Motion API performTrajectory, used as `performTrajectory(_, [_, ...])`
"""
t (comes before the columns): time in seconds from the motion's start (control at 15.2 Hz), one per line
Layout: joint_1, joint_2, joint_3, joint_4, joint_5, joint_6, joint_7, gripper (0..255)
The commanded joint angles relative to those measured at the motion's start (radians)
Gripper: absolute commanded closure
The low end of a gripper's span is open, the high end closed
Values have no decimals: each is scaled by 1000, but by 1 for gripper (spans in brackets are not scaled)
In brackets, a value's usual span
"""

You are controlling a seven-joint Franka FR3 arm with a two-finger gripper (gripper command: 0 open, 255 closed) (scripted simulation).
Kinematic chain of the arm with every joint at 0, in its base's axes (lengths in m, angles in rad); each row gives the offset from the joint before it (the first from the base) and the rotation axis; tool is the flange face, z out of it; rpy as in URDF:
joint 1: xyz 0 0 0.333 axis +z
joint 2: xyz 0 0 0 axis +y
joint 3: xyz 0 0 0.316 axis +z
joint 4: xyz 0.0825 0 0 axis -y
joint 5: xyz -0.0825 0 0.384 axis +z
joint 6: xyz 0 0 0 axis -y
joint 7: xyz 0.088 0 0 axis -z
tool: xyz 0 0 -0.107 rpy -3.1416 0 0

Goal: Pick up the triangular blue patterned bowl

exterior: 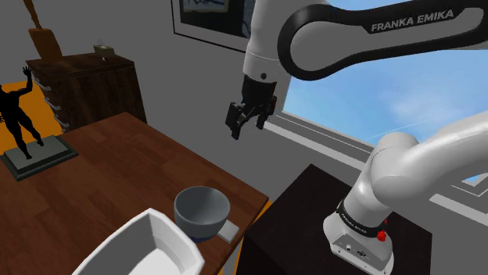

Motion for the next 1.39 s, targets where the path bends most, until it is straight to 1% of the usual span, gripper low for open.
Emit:
performTrajectory(0.0, [10,45,34,-1,16,48,29,0])
performTrajectory(0.33, [28,183,128,21,37,169,109,0])
performTrajectory(0.66, [31,347,224,70,14,284,206,0])
performTrajectory(0.86, [29,458,277,113,-32,348,280,0])
performTrajectory(1.06, [33,578,321,166,-108,402,369,0])
performTrajectory(1.19, [45,663,339,207,-173,432,436,0])
performTrajectory(1.32, [53,695,338,214,-200,451,459,0])
